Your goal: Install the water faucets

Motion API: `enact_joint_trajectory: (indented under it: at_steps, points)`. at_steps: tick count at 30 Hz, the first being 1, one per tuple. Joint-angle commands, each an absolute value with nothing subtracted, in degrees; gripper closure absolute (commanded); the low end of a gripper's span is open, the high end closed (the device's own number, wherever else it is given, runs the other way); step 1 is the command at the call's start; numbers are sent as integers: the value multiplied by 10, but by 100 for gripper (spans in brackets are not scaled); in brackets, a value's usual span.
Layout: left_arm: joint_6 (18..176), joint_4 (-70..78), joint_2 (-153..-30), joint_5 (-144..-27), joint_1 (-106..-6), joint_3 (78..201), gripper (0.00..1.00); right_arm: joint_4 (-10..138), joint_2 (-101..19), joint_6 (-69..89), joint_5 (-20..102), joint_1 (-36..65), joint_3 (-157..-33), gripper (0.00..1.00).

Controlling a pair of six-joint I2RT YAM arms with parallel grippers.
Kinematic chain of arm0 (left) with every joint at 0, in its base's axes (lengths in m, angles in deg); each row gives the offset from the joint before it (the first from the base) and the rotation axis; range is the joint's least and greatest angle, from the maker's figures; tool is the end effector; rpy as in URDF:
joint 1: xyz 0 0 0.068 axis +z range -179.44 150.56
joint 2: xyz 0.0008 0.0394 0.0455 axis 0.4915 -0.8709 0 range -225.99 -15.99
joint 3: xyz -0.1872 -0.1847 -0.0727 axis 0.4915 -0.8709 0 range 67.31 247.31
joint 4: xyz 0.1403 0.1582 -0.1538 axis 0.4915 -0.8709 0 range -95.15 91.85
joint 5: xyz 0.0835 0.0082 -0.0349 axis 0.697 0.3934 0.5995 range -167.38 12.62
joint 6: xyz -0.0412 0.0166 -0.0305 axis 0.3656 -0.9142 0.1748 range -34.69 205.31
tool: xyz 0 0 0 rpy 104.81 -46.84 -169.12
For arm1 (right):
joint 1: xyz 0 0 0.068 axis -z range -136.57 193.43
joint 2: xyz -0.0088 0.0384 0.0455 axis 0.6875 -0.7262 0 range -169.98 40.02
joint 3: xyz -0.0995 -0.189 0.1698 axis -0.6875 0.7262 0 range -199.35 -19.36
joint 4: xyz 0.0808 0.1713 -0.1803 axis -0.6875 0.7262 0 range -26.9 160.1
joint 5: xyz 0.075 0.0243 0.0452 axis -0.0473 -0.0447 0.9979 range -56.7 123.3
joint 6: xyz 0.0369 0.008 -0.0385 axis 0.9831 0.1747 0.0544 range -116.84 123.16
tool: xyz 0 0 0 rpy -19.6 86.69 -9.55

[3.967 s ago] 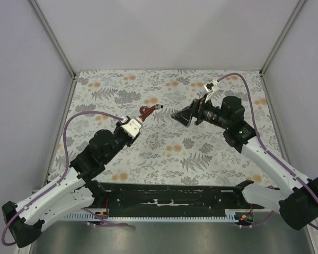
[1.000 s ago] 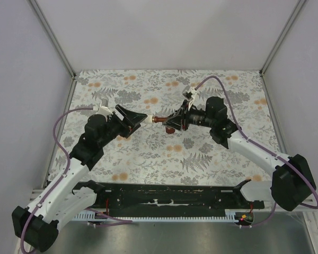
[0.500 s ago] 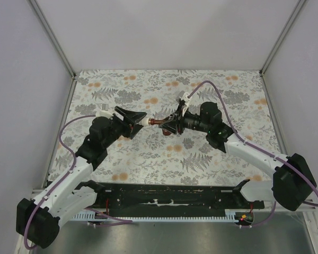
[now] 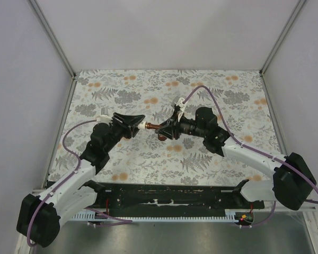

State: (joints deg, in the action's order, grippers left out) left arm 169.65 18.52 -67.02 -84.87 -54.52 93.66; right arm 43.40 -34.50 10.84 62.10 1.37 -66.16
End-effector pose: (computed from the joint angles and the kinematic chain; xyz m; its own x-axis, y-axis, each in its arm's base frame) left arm 0.1881 -0.0932 0.2558 -0.5469 -0.8334 -0.0797 -0.0725 0.1419 -0.9872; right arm 0.2101 0.2127 0.2924 -0.2283 -0.0483 -0.9724 -0.9190 0.3404 0.1988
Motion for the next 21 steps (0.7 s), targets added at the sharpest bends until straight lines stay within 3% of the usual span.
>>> enact_joint_trajectory:
  at_steps: [1,9,18,21]
  points:
    - [1700,329,-651,-835,-546,897,98,341,-341,247,577,11,-646,100]
    - [1566,494,-638,-890,-546,887,98,247,-367,508,605,21,-625,100]
    - [1356,478,-592,-963,-546,938,98,117,-437,750,661,34,-616,99]
    - [1322,434,-580,-958,-546,955,98,119,-430,747,651,40,-616,76]
